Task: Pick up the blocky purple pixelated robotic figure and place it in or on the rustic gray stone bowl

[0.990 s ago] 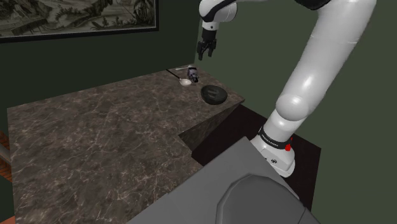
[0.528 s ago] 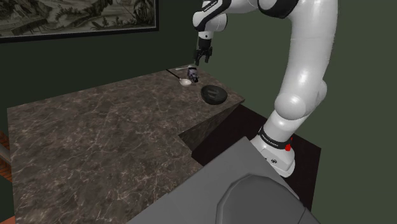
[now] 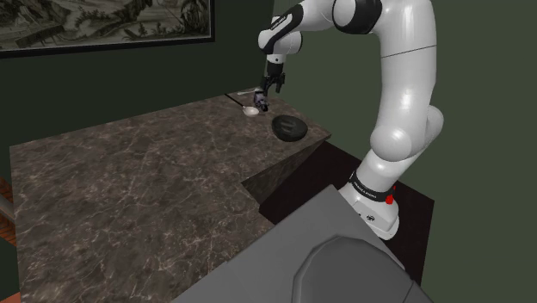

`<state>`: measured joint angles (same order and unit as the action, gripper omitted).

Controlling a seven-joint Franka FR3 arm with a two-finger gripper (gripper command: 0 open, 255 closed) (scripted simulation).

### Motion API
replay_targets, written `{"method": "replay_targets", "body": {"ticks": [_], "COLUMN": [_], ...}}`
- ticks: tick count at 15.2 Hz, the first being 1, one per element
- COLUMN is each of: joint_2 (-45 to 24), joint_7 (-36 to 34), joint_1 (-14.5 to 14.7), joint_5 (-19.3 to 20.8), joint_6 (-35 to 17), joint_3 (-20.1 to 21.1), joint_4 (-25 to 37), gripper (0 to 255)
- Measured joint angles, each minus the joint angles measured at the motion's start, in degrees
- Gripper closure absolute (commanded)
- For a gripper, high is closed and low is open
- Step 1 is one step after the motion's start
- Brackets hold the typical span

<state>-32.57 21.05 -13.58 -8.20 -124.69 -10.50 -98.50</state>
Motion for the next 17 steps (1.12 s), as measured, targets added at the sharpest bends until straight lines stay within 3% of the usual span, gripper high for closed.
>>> {"method": "replay_targets", "body": {"ticks": [9,10,17], "joint_2": [-1.1,-1.1,-1.1], "joint_7": [0.1,0.1,0.1], "joint_1": [0.0,0.0,0.0], "joint_5": [-0.3,-0.3,-0.3], "joint_6": [-1.7,-1.7,-1.7], "joint_3": [0.2,0.2,0.2], "joint_4": [-0.6,-0.6,-0.6], "gripper": [0,255,255]}}
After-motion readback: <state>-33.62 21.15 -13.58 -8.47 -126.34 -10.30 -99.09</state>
